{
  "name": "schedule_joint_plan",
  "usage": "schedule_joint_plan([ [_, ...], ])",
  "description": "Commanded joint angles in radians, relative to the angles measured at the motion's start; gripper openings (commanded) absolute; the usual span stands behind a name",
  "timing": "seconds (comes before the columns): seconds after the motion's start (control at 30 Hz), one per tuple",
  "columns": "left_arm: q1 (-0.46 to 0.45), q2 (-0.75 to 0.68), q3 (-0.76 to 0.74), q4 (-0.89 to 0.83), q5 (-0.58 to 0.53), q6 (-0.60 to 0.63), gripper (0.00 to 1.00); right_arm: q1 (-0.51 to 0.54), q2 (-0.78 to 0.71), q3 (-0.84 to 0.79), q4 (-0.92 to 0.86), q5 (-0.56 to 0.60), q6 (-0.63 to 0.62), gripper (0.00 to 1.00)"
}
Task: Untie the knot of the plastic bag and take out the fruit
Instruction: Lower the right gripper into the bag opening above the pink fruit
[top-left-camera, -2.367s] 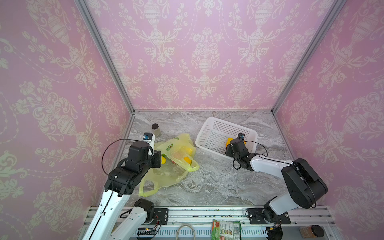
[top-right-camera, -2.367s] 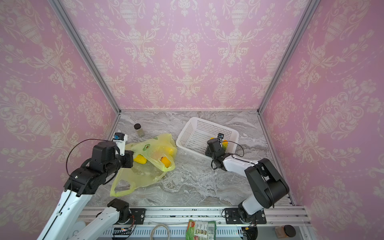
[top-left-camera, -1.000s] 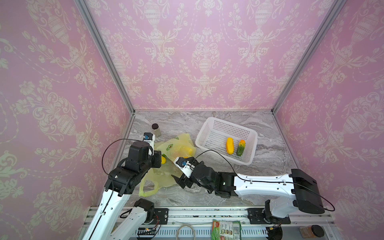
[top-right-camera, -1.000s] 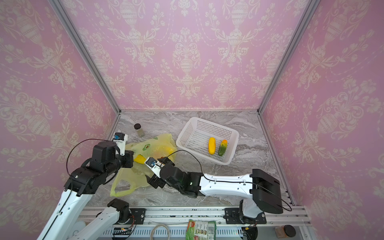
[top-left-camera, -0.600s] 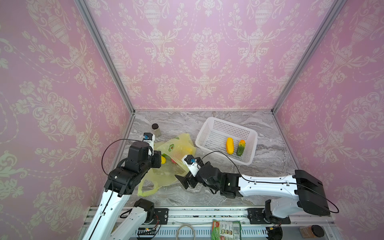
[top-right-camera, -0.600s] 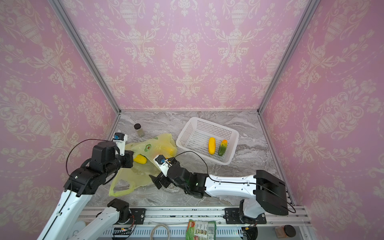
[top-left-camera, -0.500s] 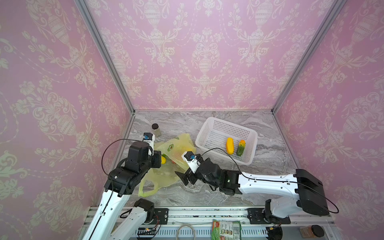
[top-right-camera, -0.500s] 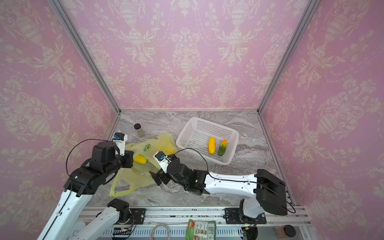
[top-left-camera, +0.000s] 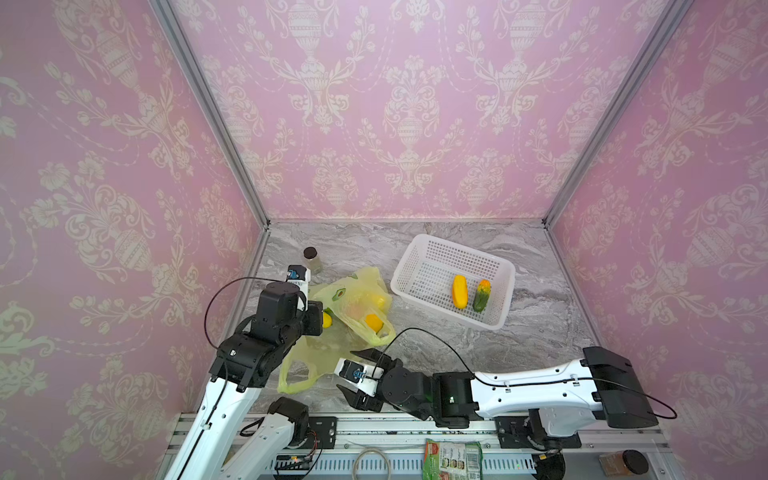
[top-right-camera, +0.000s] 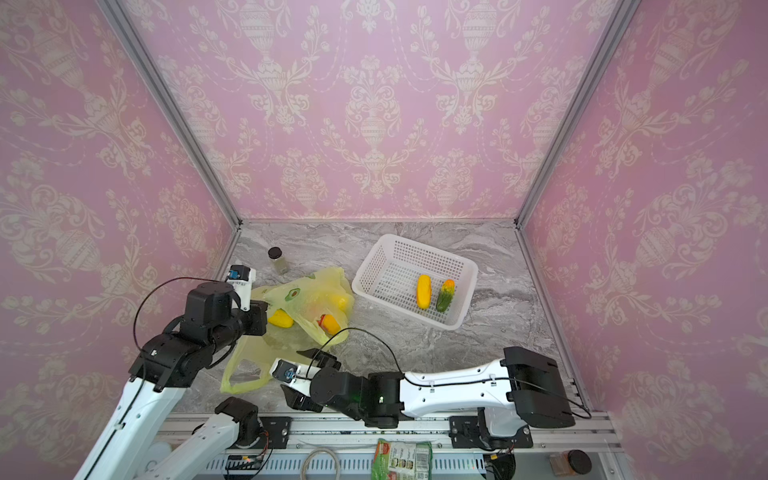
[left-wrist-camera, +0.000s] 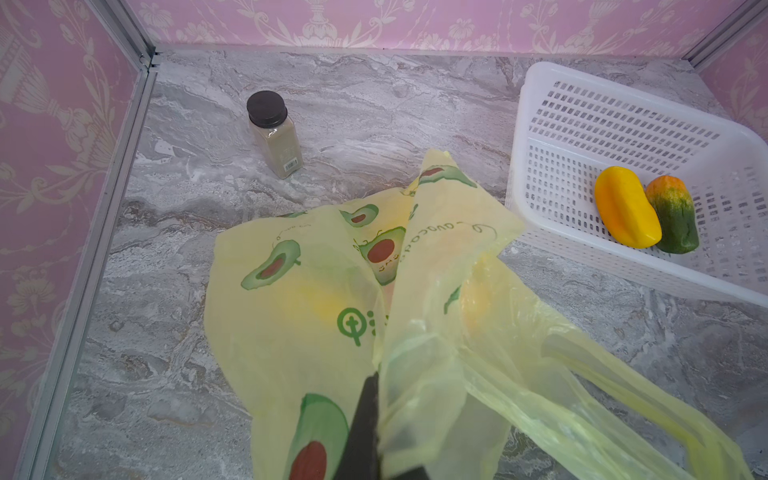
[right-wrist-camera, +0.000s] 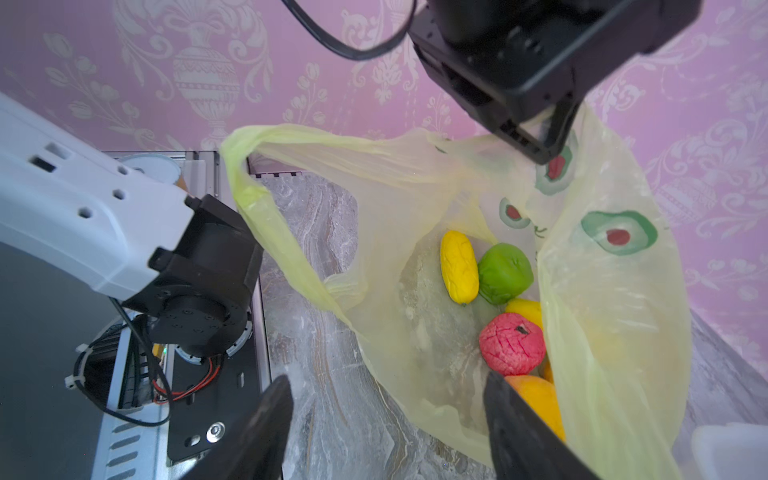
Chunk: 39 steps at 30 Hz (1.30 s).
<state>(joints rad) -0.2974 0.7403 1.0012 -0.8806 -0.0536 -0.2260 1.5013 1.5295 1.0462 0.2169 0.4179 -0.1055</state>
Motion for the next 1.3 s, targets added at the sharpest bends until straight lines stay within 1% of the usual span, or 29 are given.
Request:
schedule_joint_plan([
  [0.0, 0.004, -0.014, -0.007, -0.001, 0.008, -0.007, 0.00, -0.005, 0.099, 0.093, -0.058, 0.021, -0.042, 0.61],
  [0.1, 0.004, -0.010, -0.007, -0.001, 0.014, -0.008, 0.00, -0.006, 0.218, 0.205, -0.101, 0.037, -0.046, 0.47],
  [0.17, 0.004, -0.009, -0.007, -0.001, 0.016, -0.008, 0.00, -0.018, 0.270, 0.240, -0.112, 0.039, -0.033, 0.42],
  [0.23, 0.004, -0.011, -0.006, -0.001, 0.018, -0.007, 0.00, -0.045, 0.306, 0.253, -0.116, 0.005, -0.010, 0.39],
  [0.4, 0.003, -0.018, -0.007, 0.000, 0.014, -0.007, 0.00, -0.101, 0.365, 0.262, -0.104, -0.029, 0.039, 0.35],
  [0.57, 0.003, -0.012, -0.007, -0.001, 0.018, -0.006, 0.00, -0.124, 0.429, 0.280, -0.094, -0.005, 0.044, 0.35],
  [0.73, 0.003, -0.019, -0.008, 0.000, 0.013, -0.007, 0.00, -0.177, 0.521, 0.362, -0.157, 0.045, 0.102, 0.35],
  [0.83, 0.004, -0.013, -0.009, -0.001, 0.014, -0.007, 0.00, -0.192, 0.584, 0.443, -0.226, 0.123, 0.129, 0.38],
  [0.9, 0.003, -0.011, -0.007, -0.001, 0.017, -0.007, 0.00, -0.194, 0.625, 0.499, -0.263, 0.193, 0.141, 0.44],
  [1.0, 0.004, -0.016, -0.007, -0.001, 0.018, -0.006, 0.00, -0.205, 0.683, 0.578, -0.321, 0.249, 0.170, 0.52],
  [1.17, 0.003, -0.019, -0.008, 0.000, 0.015, -0.007, 0.00, -0.240, 0.750, 0.688, -0.426, 0.324, 0.251, 0.72],
  [1.27, 0.004, -0.017, -0.009, -0.001, 0.019, -0.006, 0.00, -0.265, 0.770, 0.719, -0.471, 0.327, 0.289, 0.77],
])
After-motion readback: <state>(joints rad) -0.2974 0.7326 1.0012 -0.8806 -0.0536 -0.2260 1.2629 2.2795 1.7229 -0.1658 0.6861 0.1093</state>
